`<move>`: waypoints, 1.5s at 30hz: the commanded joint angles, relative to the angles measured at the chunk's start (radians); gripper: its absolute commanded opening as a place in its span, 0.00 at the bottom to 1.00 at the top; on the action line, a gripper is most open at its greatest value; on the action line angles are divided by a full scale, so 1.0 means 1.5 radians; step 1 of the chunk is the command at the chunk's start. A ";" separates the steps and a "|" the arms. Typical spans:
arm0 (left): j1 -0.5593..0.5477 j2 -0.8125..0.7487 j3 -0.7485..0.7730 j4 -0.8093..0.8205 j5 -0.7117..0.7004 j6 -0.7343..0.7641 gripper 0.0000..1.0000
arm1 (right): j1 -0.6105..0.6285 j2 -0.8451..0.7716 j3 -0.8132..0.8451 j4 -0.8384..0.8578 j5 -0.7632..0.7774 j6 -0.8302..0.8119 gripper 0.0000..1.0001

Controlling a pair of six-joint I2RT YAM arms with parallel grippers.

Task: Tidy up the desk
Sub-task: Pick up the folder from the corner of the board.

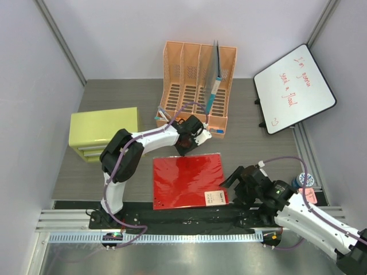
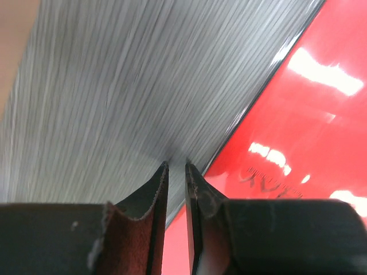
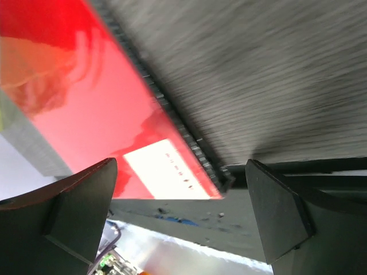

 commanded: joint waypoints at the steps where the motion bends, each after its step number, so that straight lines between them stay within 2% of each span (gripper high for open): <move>1: -0.012 0.061 0.043 -0.007 0.043 -0.022 0.19 | 0.004 0.015 -0.023 0.000 0.006 0.023 1.00; 6: -0.016 0.062 0.044 -0.005 0.043 -0.022 0.18 | 0.004 0.167 0.012 -0.001 -0.055 -0.066 1.00; 11: -0.016 0.042 0.021 0.001 0.043 -0.021 0.18 | 0.002 0.201 0.034 0.028 -0.040 -0.096 1.00; 15: -0.017 0.038 0.019 0.004 0.046 -0.021 0.18 | 0.002 0.187 0.015 0.031 -0.038 -0.082 1.00; 21: -0.021 0.049 0.031 0.003 0.058 -0.031 0.18 | 0.001 0.099 -0.010 0.046 -0.032 -0.048 1.00; 27: -0.032 0.049 0.026 0.002 0.059 -0.033 0.18 | -0.022 -0.006 -0.103 0.139 -0.094 -0.020 1.00; 32: -0.042 0.047 0.028 0.000 0.064 -0.041 0.18 | -0.060 0.012 -0.116 0.154 -0.132 -0.048 1.00; 38: -0.067 0.036 0.019 -0.003 0.085 -0.048 0.18 | -0.080 0.087 -0.104 0.206 -0.156 -0.078 1.00; 45: -0.072 0.034 -0.007 0.004 0.066 -0.044 0.18 | -0.087 0.088 -0.125 0.269 -0.183 -0.075 0.98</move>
